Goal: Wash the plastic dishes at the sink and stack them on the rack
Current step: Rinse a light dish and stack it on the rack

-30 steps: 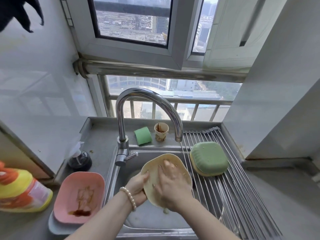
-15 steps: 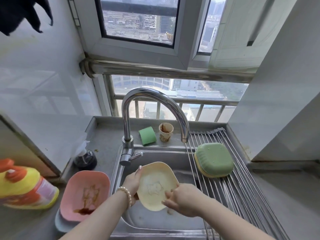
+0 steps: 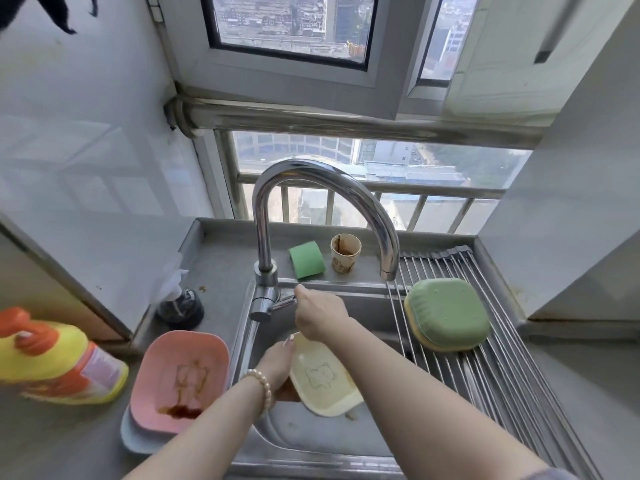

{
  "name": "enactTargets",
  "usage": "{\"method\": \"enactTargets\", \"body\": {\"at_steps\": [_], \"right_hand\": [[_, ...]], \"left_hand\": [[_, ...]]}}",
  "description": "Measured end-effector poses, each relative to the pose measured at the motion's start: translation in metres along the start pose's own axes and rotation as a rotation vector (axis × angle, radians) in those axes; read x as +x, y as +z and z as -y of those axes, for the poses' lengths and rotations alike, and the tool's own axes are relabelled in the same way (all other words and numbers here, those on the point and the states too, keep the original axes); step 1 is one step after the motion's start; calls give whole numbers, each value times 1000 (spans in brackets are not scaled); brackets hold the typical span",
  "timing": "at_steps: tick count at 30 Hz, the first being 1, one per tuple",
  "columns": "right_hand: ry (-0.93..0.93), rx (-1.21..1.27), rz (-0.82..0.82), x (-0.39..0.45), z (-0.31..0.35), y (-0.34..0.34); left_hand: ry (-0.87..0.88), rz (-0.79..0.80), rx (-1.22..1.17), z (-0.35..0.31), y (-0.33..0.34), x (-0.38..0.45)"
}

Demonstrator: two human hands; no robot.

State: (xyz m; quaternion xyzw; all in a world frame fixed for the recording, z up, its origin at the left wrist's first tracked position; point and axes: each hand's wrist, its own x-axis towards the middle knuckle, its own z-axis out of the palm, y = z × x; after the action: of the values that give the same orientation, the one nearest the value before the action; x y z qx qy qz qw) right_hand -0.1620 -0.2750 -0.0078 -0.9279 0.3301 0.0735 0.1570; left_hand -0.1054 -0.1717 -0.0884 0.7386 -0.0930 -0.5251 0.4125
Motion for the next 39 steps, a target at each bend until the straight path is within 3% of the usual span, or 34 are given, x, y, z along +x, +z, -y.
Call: {"method": "enactTargets", "body": {"at_steps": [6, 10, 15, 18, 20, 22, 27, 31, 36, 39], "right_hand": [[1, -75, 39, 5, 21, -2], [-42, 9, 89, -12, 25, 8], [3, 170, 8, -58, -14, 24], [-40, 4, -35, -103, -45, 57], [95, -171, -41, -110, -67, 63], [213, -206, -24, -102, -80, 55], [17, -144, 109, -66, -66, 29], [-216, 31, 277, -89, -59, 19], [23, -202, 198, -86, -84, 2], [22, -45, 169, -75, -68, 6]], "left_hand": [[-107, 24, -172, -11, 8, -18], [-71, 51, -184, -8, 18, -18], [23, 122, -319, -18, 32, -18], [93, 14, -336, -21, 39, -14], [117, -60, -274, -19, 43, -11], [91, -34, -295, -16, 52, -12], [71, 142, -496, -22, 72, -18], [156, 116, -581, -33, 55, -12], [144, 173, -530, -30, 58, -24], [99, 245, -580, -30, 71, -34]]}}
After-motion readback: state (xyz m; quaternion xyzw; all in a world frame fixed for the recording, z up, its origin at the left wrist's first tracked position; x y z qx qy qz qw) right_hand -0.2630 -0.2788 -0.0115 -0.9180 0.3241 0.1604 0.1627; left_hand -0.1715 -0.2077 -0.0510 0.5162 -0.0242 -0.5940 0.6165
